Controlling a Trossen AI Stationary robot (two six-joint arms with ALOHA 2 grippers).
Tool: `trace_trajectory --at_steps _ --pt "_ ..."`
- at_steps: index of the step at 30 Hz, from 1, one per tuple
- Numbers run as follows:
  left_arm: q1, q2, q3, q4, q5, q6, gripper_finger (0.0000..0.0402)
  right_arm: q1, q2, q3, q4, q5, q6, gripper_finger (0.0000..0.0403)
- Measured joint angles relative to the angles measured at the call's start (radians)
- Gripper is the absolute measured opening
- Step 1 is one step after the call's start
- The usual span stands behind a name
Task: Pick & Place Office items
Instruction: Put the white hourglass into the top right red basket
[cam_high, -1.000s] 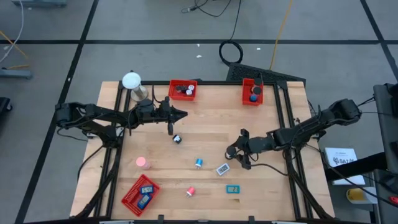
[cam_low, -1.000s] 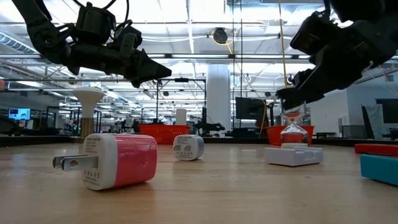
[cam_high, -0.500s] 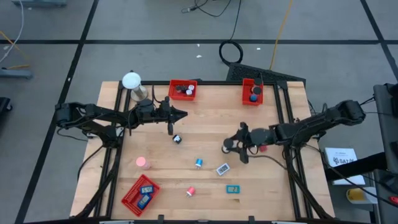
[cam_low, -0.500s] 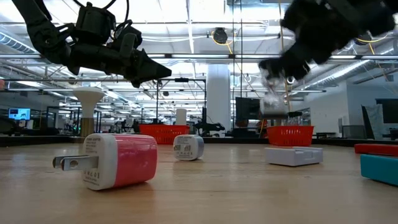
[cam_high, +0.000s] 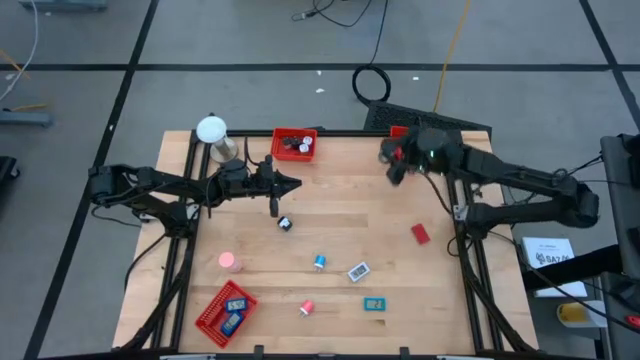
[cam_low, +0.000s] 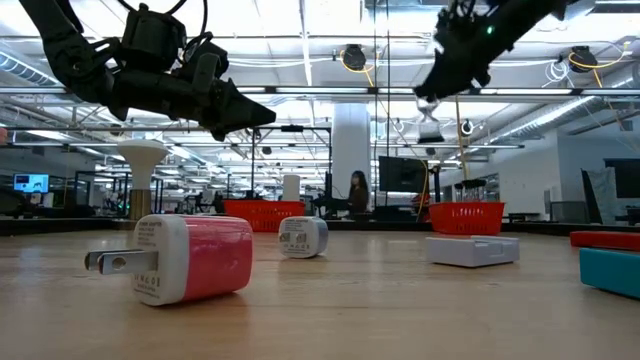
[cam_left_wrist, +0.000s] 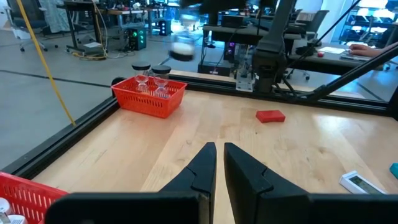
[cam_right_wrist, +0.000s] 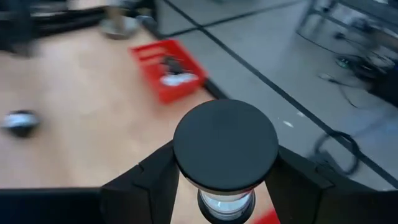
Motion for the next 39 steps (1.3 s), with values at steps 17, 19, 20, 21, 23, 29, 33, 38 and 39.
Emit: trace_trajectory --at_steps 17,19,20,21,23,29,33,38,39 --pt "0.0 0.0 0.0 0.0 0.0 0.0 0.0031 -0.413 0.229 -0.061 0.223 -0.169 -0.098 0.0195" --pt "0.0 0.0 0.0 0.0 0.0 0.0 0.0031 -0.424 0.247 -0.068 0.241 -0.17 -0.097 0.0196" --pt "0.0 0.0 0.0 0.0 0.0 0.0 0.0031 -0.429 0.257 -0.074 0.254 -0.17 -0.097 0.0197" --pt "0.0 0.0 0.0 0.0 0.0 0.0 0.0031 -0.433 0.265 -0.081 0.267 -0.169 -0.096 0.0197" --pt "0.0 0.0 0.0 0.0 0.0 0.0 0.0031 -0.442 0.28 -0.099 0.283 -0.168 -0.095 0.0198" --pt "0.0 0.0 0.0 0.0 0.0 0.0 0.0031 -0.468 0.295 -0.135 0.349 -0.168 -0.087 0.0197" --pt "0.0 0.0 0.0 0.0 0.0 0.0 0.0031 -0.468 0.295 -0.167 0.372 -0.168 -0.087 0.0197" --pt "0.0 0.0 0.0 0.0 0.0 0.0 0.0031 -0.468 0.295 -0.212 0.429 -0.168 -0.083 0.0197" --pt "0.0 0.0 0.0 0.0 0.0 0.0 0.0031 -0.468 0.295 -0.22 0.441 -0.168 -0.08 0.0197"
